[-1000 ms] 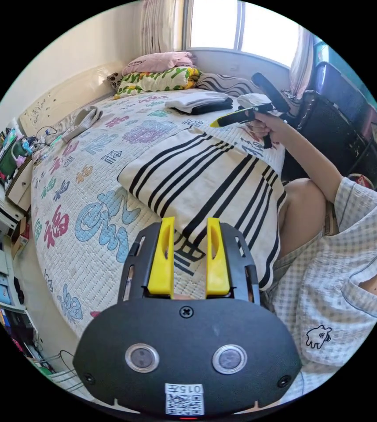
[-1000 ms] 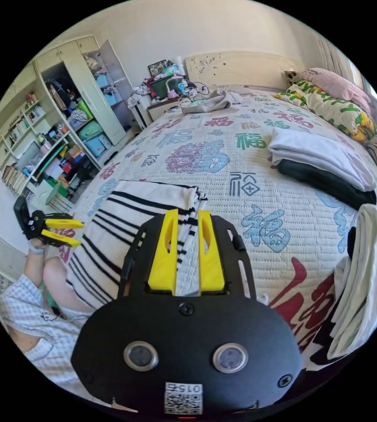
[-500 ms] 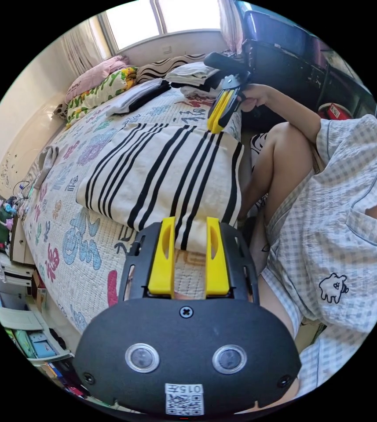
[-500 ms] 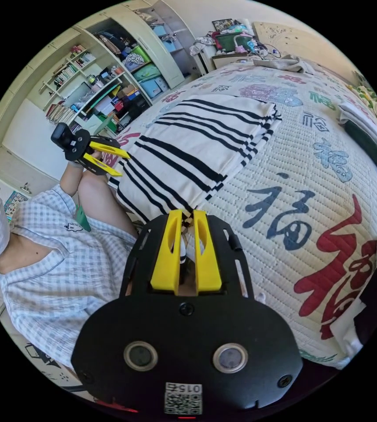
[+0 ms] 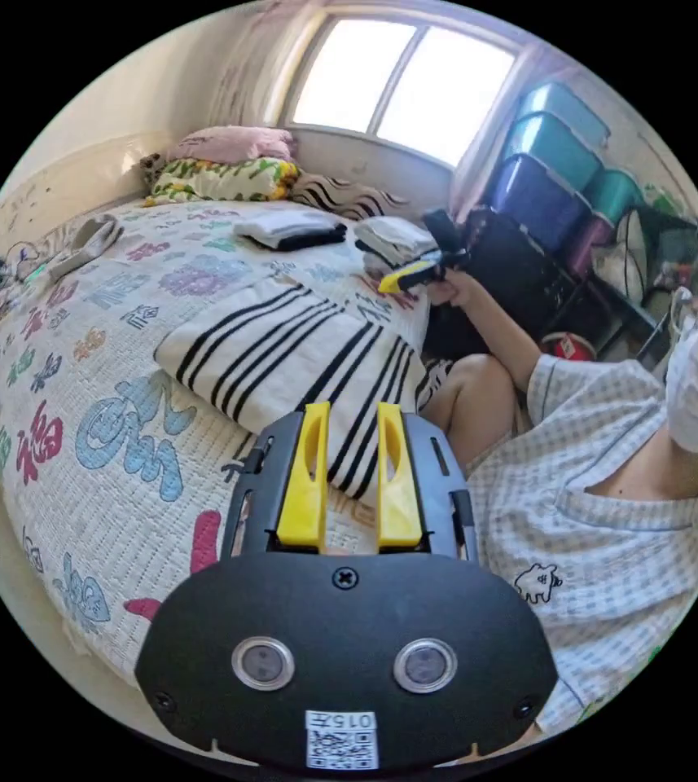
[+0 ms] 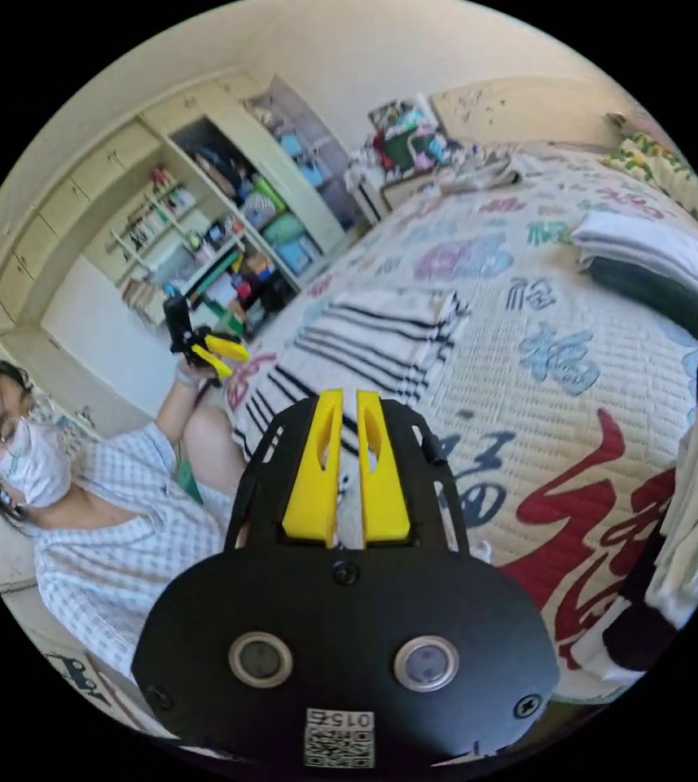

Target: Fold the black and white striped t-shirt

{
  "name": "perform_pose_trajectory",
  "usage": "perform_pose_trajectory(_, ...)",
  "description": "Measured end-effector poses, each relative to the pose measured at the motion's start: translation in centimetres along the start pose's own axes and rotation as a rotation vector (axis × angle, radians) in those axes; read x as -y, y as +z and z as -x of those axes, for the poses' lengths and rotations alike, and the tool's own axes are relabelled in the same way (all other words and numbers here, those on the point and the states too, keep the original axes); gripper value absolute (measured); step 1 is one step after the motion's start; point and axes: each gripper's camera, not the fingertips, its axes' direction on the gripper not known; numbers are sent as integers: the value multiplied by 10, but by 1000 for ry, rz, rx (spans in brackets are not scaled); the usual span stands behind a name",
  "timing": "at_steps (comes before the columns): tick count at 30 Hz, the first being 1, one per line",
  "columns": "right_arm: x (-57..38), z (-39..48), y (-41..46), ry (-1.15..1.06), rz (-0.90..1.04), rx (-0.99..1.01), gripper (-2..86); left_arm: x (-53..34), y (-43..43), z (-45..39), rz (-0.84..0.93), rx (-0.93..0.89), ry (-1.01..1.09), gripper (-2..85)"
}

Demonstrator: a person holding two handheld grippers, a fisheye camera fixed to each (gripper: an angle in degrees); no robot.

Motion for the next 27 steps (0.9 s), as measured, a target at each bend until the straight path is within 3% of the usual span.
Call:
perform_pose_trajectory(3, 23, -54, 9, 178, -59, 53, 80, -2, -31, 91, -220, -73, -327, 116)
perform_pose_trajectory(7, 45, -101, 37, 311, -16, 100, 103, -16, -14, 183, -262, -254, -596, 124)
perform_pose_trajectory(12, 71, -117, 64, 311, 117, 40, 100, -1, 7, 234, -213, -232, -670, 137)
perform_pose_trajectory(20, 81, -131, 72, 234, 188, 169, 100, 14, 42, 259, -148, -320, -621, 122)
perform_pose_trajectory(24, 78, -134, 80, 214, 191, 251, 54, 10, 47, 263, -147, -348, -611, 37)
perform_pose_trajectory(27, 85, -113, 63, 124, 132, 221, 47, 14, 30, 255, -204, -366, -546, 19)
